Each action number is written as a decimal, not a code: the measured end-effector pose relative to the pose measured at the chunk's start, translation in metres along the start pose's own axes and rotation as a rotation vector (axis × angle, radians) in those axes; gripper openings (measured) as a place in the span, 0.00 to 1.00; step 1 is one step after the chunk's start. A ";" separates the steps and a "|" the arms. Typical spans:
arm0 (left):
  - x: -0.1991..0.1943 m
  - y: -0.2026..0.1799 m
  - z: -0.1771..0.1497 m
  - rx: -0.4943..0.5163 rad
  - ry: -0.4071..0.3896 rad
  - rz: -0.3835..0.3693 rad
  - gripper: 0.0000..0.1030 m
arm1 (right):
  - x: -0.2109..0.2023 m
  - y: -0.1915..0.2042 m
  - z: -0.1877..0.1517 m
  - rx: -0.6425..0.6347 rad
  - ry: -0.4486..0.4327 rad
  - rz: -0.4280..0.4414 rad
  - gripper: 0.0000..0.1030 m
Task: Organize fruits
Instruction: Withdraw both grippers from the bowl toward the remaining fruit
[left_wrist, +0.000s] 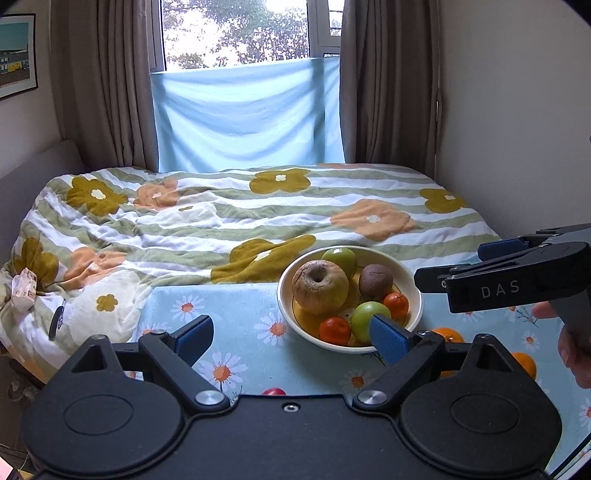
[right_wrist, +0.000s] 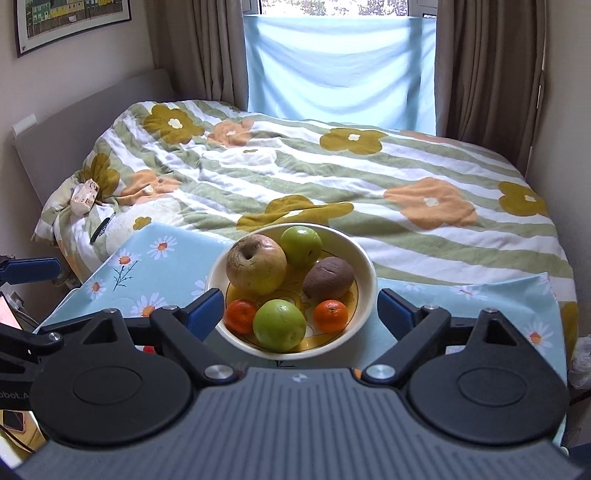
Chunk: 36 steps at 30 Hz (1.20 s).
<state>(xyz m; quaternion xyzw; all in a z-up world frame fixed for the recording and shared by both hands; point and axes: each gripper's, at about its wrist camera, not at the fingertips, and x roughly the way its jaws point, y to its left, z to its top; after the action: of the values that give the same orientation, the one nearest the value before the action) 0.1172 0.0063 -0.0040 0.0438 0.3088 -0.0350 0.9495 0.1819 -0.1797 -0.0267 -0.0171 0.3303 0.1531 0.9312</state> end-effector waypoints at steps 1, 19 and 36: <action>-0.006 -0.001 0.002 -0.004 -0.009 0.003 0.92 | -0.009 0.000 0.000 0.003 -0.006 -0.002 1.00; -0.086 -0.016 -0.019 -0.007 -0.082 0.047 1.00 | -0.121 0.003 -0.036 0.028 -0.046 -0.116 1.00; -0.069 0.017 -0.062 0.074 -0.033 -0.003 1.00 | -0.125 0.006 -0.094 0.120 0.004 -0.254 1.00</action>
<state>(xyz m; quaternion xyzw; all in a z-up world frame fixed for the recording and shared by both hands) 0.0270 0.0323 -0.0128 0.0780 0.2914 -0.0486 0.9522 0.0312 -0.2204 -0.0221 -0.0035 0.3359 0.0138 0.9418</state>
